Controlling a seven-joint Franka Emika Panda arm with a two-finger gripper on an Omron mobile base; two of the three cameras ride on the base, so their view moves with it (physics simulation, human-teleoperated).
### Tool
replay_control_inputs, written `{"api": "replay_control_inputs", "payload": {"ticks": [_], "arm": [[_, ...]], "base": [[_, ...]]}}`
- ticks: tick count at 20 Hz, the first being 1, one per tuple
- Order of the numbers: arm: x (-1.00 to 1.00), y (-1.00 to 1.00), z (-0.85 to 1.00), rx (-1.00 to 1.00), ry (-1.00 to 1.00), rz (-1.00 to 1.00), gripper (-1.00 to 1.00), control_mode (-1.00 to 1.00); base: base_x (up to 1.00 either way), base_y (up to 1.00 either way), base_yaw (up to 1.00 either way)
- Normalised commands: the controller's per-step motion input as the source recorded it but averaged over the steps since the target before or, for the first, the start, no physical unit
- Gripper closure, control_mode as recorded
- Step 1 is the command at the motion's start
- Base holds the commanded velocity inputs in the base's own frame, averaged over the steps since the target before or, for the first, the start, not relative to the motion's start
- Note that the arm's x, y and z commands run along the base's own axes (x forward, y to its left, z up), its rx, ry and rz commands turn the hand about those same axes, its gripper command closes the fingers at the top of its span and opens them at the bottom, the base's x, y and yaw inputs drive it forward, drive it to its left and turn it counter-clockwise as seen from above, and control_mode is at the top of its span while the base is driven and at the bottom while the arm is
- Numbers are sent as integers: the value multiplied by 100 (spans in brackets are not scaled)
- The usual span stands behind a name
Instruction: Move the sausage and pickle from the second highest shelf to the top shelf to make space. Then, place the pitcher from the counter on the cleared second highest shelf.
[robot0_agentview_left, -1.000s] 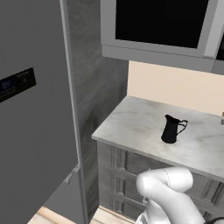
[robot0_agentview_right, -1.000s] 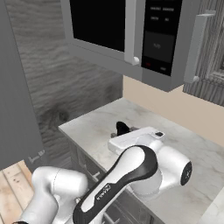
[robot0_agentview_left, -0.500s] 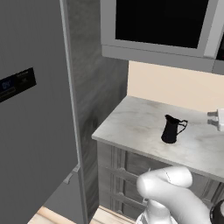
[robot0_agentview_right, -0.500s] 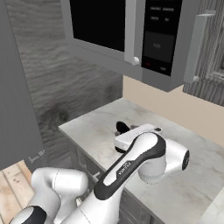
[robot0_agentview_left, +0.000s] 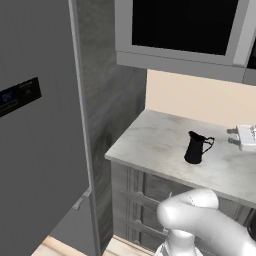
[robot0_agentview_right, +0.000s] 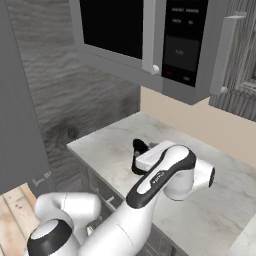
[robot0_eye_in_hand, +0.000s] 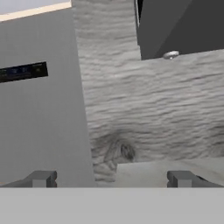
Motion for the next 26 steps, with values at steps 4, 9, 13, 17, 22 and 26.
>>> {"api": "replay_control_inputs", "payload": {"ticks": [4, 9, 13, 17, 22, 26], "arm": [[28, -3, -41, -3, -4, 3, -100, -100], [23, -1, -39, -4, -5, 1, -100, -100], [30, -7, -34, -2, -4, 0, -100, -100], [37, -11, -22, 0, -4, 0, -100, -100], [41, -15, -11, 0, -2, 0, -100, -100], [41, -15, -2, 0, 0, 0, -100, -100]], "base": [[0, 0, 0], [0, 0, 0], [0, 0, 0], [0, 0, 0], [0, 0, 0], [0, 0, 0]]}}
